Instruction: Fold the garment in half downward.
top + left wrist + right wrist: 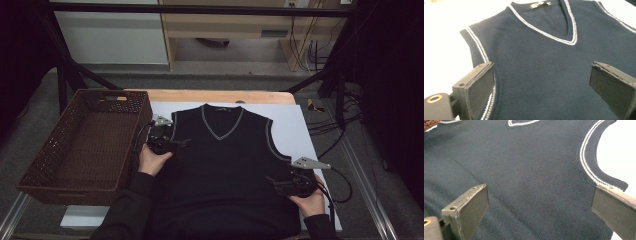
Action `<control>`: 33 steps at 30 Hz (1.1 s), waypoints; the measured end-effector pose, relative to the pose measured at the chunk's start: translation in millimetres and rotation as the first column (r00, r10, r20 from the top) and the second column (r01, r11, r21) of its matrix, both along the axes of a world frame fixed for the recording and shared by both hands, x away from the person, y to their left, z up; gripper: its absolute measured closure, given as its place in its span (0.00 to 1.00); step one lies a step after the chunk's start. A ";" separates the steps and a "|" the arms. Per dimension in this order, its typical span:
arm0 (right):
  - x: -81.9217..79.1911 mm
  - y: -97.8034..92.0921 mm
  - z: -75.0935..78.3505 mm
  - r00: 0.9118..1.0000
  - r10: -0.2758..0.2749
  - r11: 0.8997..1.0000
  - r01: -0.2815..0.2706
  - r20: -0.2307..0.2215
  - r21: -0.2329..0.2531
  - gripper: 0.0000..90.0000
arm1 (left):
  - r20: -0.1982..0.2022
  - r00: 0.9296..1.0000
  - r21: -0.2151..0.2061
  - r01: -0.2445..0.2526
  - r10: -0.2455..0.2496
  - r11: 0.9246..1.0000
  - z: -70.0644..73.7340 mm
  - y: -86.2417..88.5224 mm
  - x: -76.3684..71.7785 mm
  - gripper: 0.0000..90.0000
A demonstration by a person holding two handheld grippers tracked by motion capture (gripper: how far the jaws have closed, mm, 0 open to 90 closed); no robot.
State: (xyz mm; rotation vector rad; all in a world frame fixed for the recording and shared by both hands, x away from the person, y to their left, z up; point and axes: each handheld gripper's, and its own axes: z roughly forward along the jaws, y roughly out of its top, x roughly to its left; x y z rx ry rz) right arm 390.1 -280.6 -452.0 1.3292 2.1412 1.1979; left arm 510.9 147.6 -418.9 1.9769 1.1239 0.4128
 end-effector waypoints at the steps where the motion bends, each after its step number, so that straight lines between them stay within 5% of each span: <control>1: 0.0 -0.1 -0.1 1.000 0.000 1.000 0.000 0.000 0.000 0.02 | 0.002 1.000 0.009 -0.002 0.002 1.000 -0.4 0.5 2.1 0.06; 6: -0.6 0.2 -0.6 1.000 0.000 1.000 0.000 -0.004 -0.004 0.02 | -0.002 1.000 0.001 -0.019 0.019 1.000 -4.0 3.3 13.5 0.07; 19: -0.6 0.7 -1.0 1.000 0.006 1.000 -0.007 -0.006 -0.004 0.02 | -0.039 0.994 0.071 -0.102 0.105 0.992 -28.7 16.1 43.5 0.19; 33: -0.3 -0.2 -0.9 1.000 0.007 1.000 -0.007 -0.008 -0.003 0.02 | -0.099 0.988 0.105 -0.110 0.121 0.988 -49.6 23.5 63.1 0.47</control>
